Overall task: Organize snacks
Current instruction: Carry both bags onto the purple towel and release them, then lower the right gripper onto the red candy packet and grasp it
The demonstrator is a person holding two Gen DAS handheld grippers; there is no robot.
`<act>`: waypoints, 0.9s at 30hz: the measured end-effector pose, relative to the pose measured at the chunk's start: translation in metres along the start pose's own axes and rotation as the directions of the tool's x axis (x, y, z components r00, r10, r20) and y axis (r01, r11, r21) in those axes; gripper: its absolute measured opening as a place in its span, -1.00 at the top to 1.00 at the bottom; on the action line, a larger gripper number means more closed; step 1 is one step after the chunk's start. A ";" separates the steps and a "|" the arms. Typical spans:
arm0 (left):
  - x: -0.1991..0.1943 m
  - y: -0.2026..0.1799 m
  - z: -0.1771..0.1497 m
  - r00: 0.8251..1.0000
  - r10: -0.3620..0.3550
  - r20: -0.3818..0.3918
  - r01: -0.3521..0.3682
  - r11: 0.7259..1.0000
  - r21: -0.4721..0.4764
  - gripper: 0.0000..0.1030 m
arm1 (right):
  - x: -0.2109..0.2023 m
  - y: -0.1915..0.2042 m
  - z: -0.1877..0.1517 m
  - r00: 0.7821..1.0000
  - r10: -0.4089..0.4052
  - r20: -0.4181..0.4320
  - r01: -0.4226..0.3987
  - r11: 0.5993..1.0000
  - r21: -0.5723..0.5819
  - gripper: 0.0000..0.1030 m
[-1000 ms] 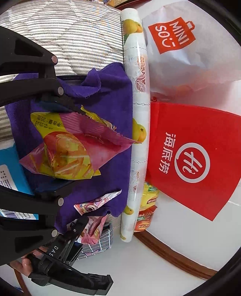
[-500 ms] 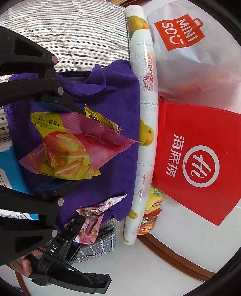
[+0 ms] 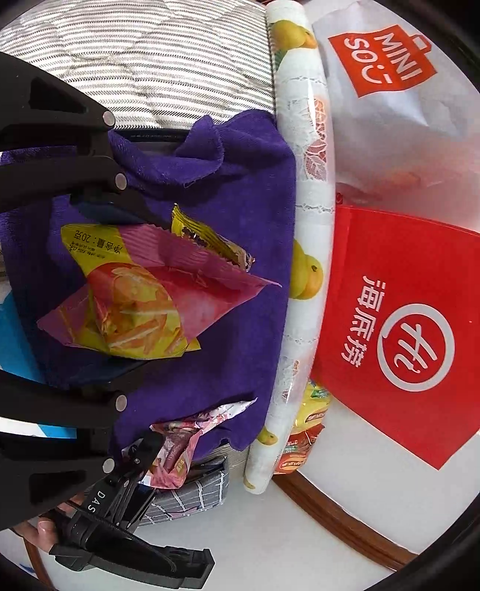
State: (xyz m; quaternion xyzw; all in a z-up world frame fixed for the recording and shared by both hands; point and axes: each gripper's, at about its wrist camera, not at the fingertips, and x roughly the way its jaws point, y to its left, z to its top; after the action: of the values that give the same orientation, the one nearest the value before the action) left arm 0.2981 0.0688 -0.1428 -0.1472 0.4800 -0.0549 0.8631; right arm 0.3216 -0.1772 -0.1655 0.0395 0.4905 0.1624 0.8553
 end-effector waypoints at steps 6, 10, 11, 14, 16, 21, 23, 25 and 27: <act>0.004 0.000 -0.002 1.000 0.010 -0.008 -0.010 1.000 0.002 -0.17 | 0.001 0.001 -0.002 1.000 0.000 0.001 0.000 1.000 -0.016 0.02; 0.007 0.000 -0.003 1.000 0.022 -0.022 -0.023 1.000 -0.002 -0.21 | 0.000 0.006 -0.003 1.000 0.006 -0.006 -0.007 0.999 -0.042 -0.13; 0.007 0.000 -0.003 0.999 0.026 -0.027 -0.026 1.000 0.000 -0.25 | -0.001 0.007 -0.003 1.000 0.006 -0.001 -0.006 0.999 -0.050 -0.15; 0.005 -0.001 -0.004 0.998 0.060 -0.033 -0.060 0.998 0.022 -0.33 | -0.008 0.012 -0.004 1.000 0.007 0.020 -0.006 0.998 -0.064 -0.24; 0.000 0.001 -0.007 0.997 0.070 -0.038 -0.069 0.997 0.030 -0.36 | -0.017 0.015 -0.005 0.999 0.012 0.046 -0.009 0.997 -0.071 -0.28; -0.022 0.008 -0.016 0.997 0.070 -0.020 -0.070 0.997 0.018 -0.40 | -0.050 0.020 -0.017 0.993 0.016 0.114 -0.008 0.998 -0.069 -0.31; -0.034 0.009 -0.021 0.998 0.066 -0.007 -0.065 0.998 0.014 -0.40 | -0.064 0.023 -0.025 0.990 0.020 0.137 -0.011 0.998 -0.068 -0.31; -0.046 0.010 -0.026 0.998 0.061 0.007 -0.061 0.998 0.011 -0.40 | -0.075 0.028 -0.034 0.988 0.014 0.151 -0.004 0.997 -0.072 -0.31; -0.056 0.011 -0.030 0.998 0.056 0.016 -0.056 0.998 0.007 -0.40 | -0.086 0.032 -0.045 0.986 0.002 0.166 0.012 0.997 -0.080 -0.31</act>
State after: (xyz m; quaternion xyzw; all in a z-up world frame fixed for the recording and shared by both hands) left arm 0.2425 0.0866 -0.1156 -0.1309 0.4770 -0.0316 0.8685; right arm 0.2358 -0.1779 -0.1101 0.0174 0.4108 0.1760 0.8944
